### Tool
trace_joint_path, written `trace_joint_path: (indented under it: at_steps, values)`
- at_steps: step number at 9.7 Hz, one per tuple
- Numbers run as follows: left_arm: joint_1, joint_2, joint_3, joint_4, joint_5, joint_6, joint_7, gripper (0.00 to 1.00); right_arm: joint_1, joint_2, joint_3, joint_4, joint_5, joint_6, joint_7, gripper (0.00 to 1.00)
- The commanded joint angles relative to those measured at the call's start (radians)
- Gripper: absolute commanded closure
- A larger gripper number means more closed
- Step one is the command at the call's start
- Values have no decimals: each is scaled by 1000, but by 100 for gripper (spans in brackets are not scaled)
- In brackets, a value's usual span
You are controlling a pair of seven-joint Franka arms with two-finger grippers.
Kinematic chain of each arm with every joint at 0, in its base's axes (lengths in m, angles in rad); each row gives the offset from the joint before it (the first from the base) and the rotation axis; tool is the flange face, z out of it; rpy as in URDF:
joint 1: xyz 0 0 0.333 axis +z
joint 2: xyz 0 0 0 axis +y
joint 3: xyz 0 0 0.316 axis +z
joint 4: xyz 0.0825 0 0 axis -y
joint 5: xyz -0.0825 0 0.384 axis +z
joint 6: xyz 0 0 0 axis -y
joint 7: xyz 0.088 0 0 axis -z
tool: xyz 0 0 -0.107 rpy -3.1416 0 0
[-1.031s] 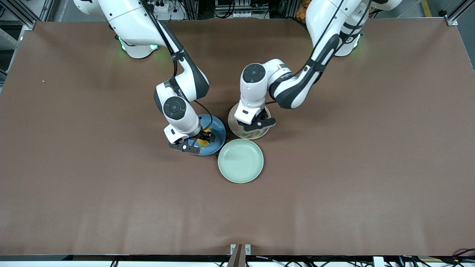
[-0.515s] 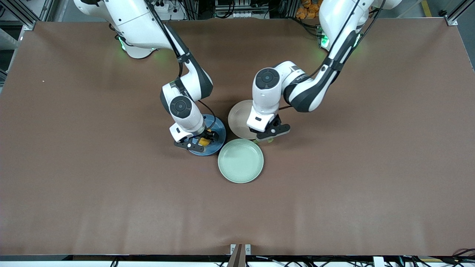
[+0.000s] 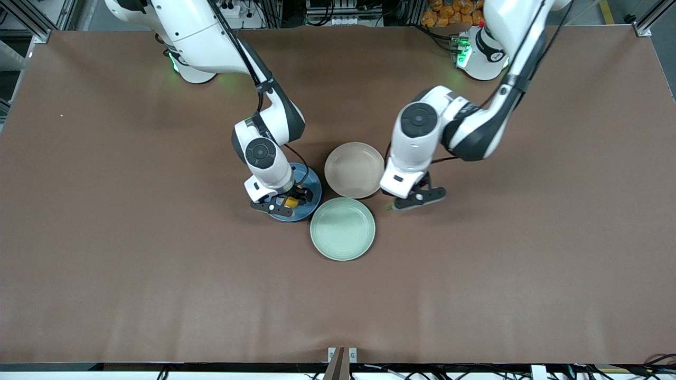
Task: Pick lemon and lettuce from blue and beige plates
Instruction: 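Lift the lettuce with the left gripper while the right gripper grasps the lemon, then carry the lettuce away from the plates and release it with the left gripper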
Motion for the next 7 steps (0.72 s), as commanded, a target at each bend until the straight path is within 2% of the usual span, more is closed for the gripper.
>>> trace_joint_path:
  at_steps: [1, 2, 5, 7]
  values:
    - [63, -43, -10, -5, -37, -51, 113, 100, 15, 10, -7, -6, 21, 18, 10, 0]
    - [92, -46, -12, 1, -37, -74, 162, 100, 15, 10, -7, -6, 21, 18, 10, 1]
    - [173, -20, -1, 52, -35, -151, 318, 100, 13, 9, -7, -4, 21, 14, 12, 35]
    - [267, -20, -2, 54, -37, -153, 470, 100, 12, 9, -7, -4, 21, 12, 13, 50]
